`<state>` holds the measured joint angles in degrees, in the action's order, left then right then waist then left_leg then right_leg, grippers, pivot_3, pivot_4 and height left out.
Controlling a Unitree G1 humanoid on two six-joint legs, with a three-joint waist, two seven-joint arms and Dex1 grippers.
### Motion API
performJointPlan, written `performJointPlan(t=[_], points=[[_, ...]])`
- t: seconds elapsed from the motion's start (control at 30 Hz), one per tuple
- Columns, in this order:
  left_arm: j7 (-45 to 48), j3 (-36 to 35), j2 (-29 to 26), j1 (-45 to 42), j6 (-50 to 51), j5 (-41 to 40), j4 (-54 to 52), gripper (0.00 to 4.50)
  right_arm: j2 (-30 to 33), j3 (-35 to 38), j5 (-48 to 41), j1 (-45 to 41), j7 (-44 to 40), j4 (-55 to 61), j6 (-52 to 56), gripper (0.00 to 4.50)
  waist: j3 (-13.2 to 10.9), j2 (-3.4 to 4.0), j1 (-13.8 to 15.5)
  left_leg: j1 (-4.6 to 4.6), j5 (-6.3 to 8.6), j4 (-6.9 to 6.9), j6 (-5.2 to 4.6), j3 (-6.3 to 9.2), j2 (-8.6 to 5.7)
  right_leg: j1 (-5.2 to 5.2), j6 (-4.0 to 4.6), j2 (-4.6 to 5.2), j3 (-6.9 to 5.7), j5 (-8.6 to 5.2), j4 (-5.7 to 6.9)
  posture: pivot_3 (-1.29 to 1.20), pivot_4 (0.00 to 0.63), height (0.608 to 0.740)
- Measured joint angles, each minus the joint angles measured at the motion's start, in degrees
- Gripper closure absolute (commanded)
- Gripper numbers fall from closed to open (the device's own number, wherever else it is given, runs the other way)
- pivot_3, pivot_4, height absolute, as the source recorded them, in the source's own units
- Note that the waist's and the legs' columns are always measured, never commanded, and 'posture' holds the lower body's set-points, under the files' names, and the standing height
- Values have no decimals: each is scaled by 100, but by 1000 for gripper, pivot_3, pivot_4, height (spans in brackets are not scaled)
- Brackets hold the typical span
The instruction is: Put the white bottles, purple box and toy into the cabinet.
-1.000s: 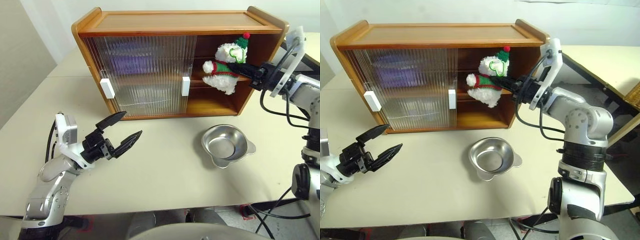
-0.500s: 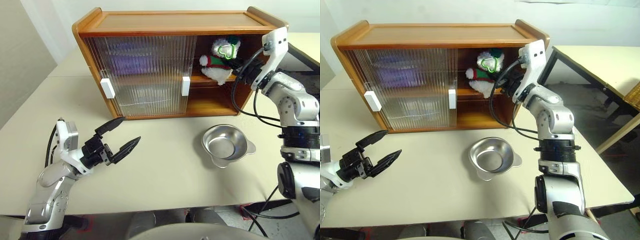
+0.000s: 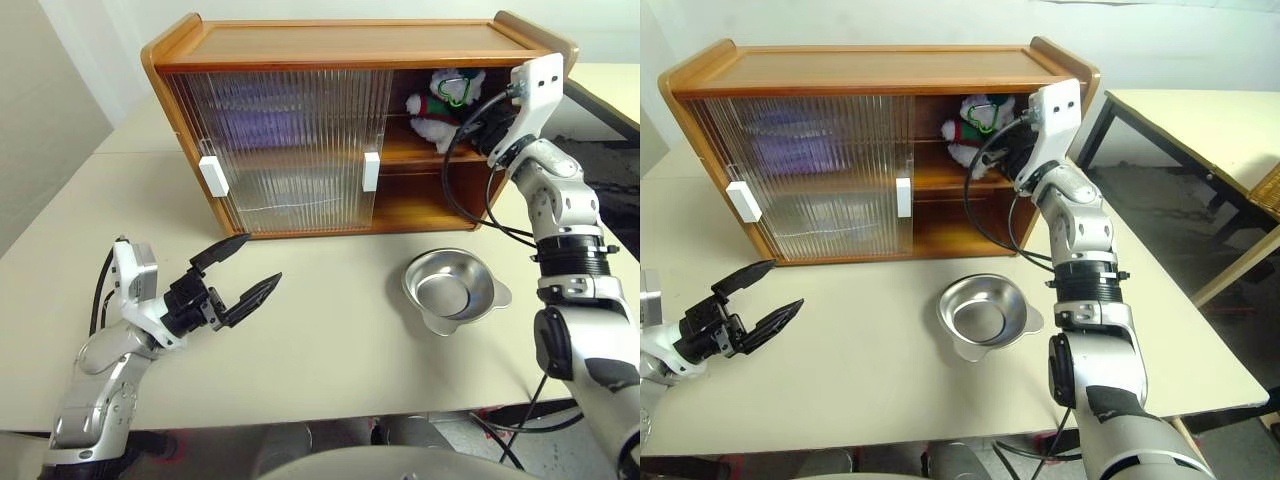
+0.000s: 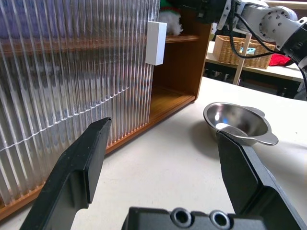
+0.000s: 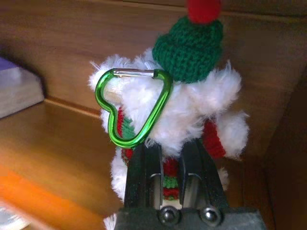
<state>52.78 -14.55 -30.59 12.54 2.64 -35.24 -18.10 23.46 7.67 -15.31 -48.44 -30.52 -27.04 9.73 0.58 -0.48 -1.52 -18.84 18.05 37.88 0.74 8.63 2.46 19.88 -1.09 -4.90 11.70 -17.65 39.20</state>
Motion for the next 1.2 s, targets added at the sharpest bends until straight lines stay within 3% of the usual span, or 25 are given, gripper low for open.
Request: performJointPlan(t=[0.1,0.13,0.2,0.47,0.73,0.87,1.03,1.2], points=[[-98,15,0,-22,67,0,-41,0,-15,-8,50,-33,-7,-128,-47,4367,0,0,3,-1,0,0,0,0,1,0,0,-1,-1,0,0,19,0,740],[-115,16,0,-24,78,0,-53,0,-17,-17,71,-33,-18,-159,-46,3639,0,0,4,-1,0,0,1,0,1,0,1,-1,-1,0,0,17,0,740],[-136,17,-1,-24,93,0,-84,0,-17,-23,94,-34,-48,-169,-47,3064,0,0,4,-2,-1,0,1,-1,0,0,1,0,-1,0,0,18,0,740],[-161,17,-5,20,133,-4,-193,0,37,-9,160,-34,-89,-161,-47,71,0,0,1,-2,-2,1,3,-2,1,0,2,0,-1,1,0,8,0,740],[-98,10,-26,27,132,-6,-190,0,595,52,-85,43,-549,649,790,25,-1,1,14,-4,-5,0,9,-6,-2,0,5,0,-1,-1,-1,3,0,740],[-42,1,-30,43,128,-6,-165,0,984,71,-694,409,-1148,1496,1896,25,-1,1,30,-4,-23,0,42,-12,-5,-2,2,-1,3,-8,-1,-5,0,740],[2,26,-24,6,106,9,-73,0,2163,276,-2232,1098,-2542,2466,4093,25,-2,-7,117,-2,-48,4,87,-27,-12,-14,44,0,10,-50,-2,-4,0,740],[-9,42,-16,13,92,76,-78,0,2757,493,-2996,1931,-3149,2608,5224,25,-3,-17,148,2,-47,11,87,-38,-14,-21,49,-1,14,-56,1,1,0,740]])
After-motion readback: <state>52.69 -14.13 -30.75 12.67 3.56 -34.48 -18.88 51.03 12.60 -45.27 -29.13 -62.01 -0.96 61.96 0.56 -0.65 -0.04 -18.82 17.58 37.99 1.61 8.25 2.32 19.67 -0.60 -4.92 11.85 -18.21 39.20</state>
